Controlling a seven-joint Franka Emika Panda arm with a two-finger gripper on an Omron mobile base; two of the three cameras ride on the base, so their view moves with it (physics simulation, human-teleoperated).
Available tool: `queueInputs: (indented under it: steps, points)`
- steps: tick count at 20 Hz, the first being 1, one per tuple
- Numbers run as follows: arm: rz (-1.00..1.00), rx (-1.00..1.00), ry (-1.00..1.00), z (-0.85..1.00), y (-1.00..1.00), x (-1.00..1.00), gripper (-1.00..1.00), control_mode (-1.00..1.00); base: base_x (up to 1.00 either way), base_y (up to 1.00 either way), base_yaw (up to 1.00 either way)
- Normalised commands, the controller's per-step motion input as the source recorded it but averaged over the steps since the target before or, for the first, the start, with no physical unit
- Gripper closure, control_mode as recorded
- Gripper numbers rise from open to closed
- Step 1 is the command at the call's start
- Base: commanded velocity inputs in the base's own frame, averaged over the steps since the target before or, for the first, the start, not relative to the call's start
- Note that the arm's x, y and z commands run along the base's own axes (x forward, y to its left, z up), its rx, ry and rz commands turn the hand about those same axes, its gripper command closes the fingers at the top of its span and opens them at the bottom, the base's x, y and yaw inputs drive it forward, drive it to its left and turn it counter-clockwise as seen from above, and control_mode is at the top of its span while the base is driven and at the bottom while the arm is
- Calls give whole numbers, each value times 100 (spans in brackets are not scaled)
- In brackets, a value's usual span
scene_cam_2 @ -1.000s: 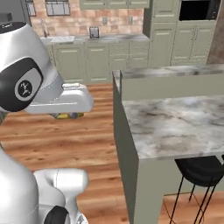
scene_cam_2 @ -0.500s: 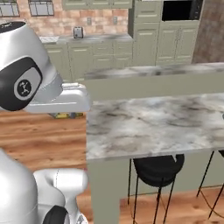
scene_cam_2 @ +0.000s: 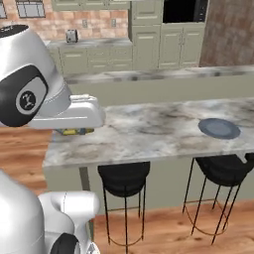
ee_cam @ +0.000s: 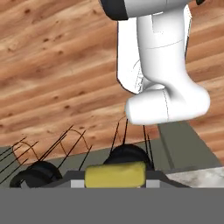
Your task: Retrieve the butter from the fridge and place it on a plate on the dining table. Then retrieve the butter knife by the fridge and place it near the plate.
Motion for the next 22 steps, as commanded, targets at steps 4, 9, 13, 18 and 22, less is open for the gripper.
queueInputs:
  steps: [4, 9, 13, 18, 22]
  points:
    - [0, 0, 0, 0, 0, 0, 100, 100, 0, -100, 0]
    - [0, 0, 0, 0, 0, 0, 100, 100, 1, -100, 0]
    - [0, 0, 0, 0, 0, 0, 100, 100, 1, -100, 1]
    - [0, 0, 0, 0, 0, 0, 100, 100, 10, -93, 13]
    - [0, 0, 0, 0, 0, 0, 100, 100, 16, -70, 18]
